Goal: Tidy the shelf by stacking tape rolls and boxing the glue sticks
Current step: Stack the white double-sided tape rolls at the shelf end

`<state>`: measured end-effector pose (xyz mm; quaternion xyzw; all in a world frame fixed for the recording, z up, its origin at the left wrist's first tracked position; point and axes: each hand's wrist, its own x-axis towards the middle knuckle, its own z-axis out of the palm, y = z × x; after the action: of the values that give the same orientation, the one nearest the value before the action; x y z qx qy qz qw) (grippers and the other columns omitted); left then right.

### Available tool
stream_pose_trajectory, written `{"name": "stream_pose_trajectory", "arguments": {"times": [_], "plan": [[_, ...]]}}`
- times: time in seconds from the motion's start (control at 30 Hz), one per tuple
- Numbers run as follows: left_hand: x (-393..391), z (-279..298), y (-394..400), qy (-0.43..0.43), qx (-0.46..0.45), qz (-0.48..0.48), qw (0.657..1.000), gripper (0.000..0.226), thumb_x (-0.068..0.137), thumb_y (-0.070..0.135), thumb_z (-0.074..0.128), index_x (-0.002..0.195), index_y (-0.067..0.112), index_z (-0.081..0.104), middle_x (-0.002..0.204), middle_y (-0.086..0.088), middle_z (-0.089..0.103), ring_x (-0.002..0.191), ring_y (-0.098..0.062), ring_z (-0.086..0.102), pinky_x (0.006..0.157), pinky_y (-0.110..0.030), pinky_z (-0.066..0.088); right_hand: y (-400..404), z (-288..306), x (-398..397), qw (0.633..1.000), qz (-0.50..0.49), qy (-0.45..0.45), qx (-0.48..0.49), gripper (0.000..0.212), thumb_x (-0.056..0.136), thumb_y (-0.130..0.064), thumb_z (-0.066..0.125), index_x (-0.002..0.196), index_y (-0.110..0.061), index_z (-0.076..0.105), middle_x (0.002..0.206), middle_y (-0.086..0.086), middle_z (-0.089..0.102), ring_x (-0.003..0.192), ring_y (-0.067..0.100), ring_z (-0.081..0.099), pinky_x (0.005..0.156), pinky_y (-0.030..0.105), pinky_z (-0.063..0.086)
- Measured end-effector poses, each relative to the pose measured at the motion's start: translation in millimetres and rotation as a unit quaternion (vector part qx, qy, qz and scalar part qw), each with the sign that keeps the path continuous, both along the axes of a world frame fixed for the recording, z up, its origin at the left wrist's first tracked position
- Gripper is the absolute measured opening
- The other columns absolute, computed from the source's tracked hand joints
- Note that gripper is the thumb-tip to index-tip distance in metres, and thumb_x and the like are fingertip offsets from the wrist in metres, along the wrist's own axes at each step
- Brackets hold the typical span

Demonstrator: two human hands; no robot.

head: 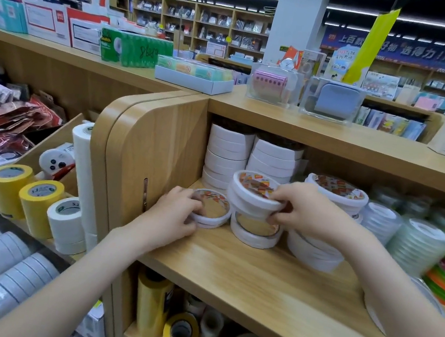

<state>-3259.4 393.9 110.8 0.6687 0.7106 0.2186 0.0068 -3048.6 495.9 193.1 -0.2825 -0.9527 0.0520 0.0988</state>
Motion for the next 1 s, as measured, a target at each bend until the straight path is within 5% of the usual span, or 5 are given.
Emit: {"name": "stream_pose_trajectory", "arguments": {"times": [0.13, 0.3, 0.43, 0.73, 1.0], "plan": [[6.5, -8.3, -6.4, -0.065, 0.1, 0.059, 0.991, 0.054, 0.08, 0.01, 0.065, 0.131, 0.011, 0.047, 0.134, -0.005, 0.039, 0.125, -0.021, 0.038, 0.102, -0.02, 0.024, 2.9, 7.6, -20.6, 0.998, 0.031, 0.055, 0.01, 0.018, 0.076, -0.015, 0.071, 0.073, 0.001, 0.063, 0.074, 0.013, 0.063, 0.073, 0.022, 0.057, 0.067, 0.033, 0.044], [12.0, -19.9, -26.4, -0.104, 0.083, 0.118, 0.984, 0.062, 0.088, 0.019, 0.059, 0.142, 0.009, 0.031, 0.145, -0.002, 0.031, 0.133, -0.015, 0.032, 0.104, -0.017, 0.021, 3.0, -17.5, -63.9, 0.997, 0.058, 0.042, 0.008, 0.015, 0.077, -0.014, 0.068, 0.084, -0.001, 0.065, 0.085, 0.011, 0.065, 0.078, 0.022, 0.057, 0.069, 0.035, 0.043], [11.1, -17.1, -30.4, -0.143, 0.068, 0.136, 0.978, 0.058, 0.09, 0.022, 0.055, 0.142, 0.01, 0.032, 0.148, -0.003, 0.033, 0.135, -0.015, 0.03, 0.106, -0.018, 0.019, 2.0, -29.7, -69.4, 0.998, 0.059, 0.034, -0.009, 0.038, 0.079, -0.024, 0.068, 0.115, -0.013, 0.06, 0.115, 0.003, 0.054, 0.1, 0.015, 0.049, 0.078, 0.021, 0.036], [17.4, -11.0, -5.7, -0.227, 0.042, 0.141, 0.963, 0.075, 0.085, 0.026, 0.063, 0.146, 0.017, 0.021, 0.145, -0.001, 0.038, 0.132, -0.018, 0.037, 0.106, -0.03, 0.032, 5.7, -43.6, -63.8, 0.993, 0.038, 0.103, -0.048, 0.047, 0.086, -0.032, 0.062, 0.128, -0.012, 0.052, 0.14, 0.005, 0.033, 0.121, 0.019, 0.044, 0.098, 0.024, 0.032], [16.0, -10.7, 6.3, -0.207, 0.08, 0.173, 0.96, 0.067, 0.084, 0.023, 0.067, 0.141, 0.014, 0.032, 0.141, -0.004, 0.044, 0.13, -0.02, 0.039, 0.098, -0.024, 0.03, 12.4, -45.0, -60.7, 0.986, 0.033, 0.126, -0.105, 0.055, 0.086, -0.039, 0.059, 0.132, -0.014, 0.042, 0.133, 0.003, 0.042, 0.118, 0.014, 0.044, 0.1, 0.026, 0.037]]}}
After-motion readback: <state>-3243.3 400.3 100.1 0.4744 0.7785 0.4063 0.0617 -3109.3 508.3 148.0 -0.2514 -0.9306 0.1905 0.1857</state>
